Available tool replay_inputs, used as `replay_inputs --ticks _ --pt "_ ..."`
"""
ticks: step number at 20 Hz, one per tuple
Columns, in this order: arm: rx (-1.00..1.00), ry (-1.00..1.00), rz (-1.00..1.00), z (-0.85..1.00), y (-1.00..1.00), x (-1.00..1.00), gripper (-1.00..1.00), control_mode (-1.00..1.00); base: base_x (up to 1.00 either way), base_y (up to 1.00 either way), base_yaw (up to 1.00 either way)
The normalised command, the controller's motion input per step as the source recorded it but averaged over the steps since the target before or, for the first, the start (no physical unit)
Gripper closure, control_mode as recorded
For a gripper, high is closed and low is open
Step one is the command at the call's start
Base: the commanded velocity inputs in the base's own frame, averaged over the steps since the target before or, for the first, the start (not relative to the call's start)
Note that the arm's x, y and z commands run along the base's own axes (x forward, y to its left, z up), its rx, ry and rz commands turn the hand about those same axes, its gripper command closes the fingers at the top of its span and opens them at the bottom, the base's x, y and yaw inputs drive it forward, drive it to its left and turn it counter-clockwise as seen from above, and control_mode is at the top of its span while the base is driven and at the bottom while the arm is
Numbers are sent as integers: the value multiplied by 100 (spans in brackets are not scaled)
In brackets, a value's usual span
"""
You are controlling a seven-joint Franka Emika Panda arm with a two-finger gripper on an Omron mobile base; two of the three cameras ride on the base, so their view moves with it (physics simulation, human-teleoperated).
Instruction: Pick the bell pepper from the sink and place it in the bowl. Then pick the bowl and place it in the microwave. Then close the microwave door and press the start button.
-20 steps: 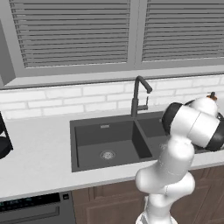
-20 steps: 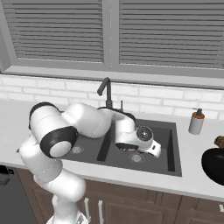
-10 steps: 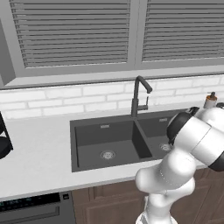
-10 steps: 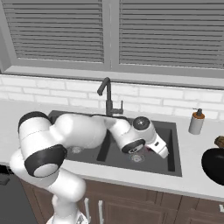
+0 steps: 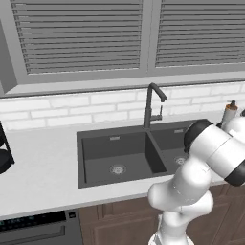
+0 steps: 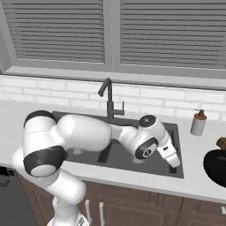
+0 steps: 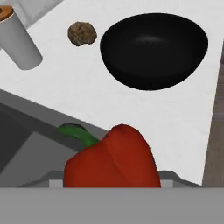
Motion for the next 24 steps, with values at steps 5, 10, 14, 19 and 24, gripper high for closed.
replay_inputs --ticks 5,10,14,19,24 --pt "7 0 -35 36 -69 -25 100 -100 0 0 0" --pt "6 0 -27 29 -68 -7 100 -100 0 0 0" --pt "9 0 -20 5 -54 0 100 -100 0 0 0" --pt "12 -3 -9 -4 -54 0 100 -100 0 0 0" --pt "3 -7 -7 -21 -39 0 100 -100 0 0 0"
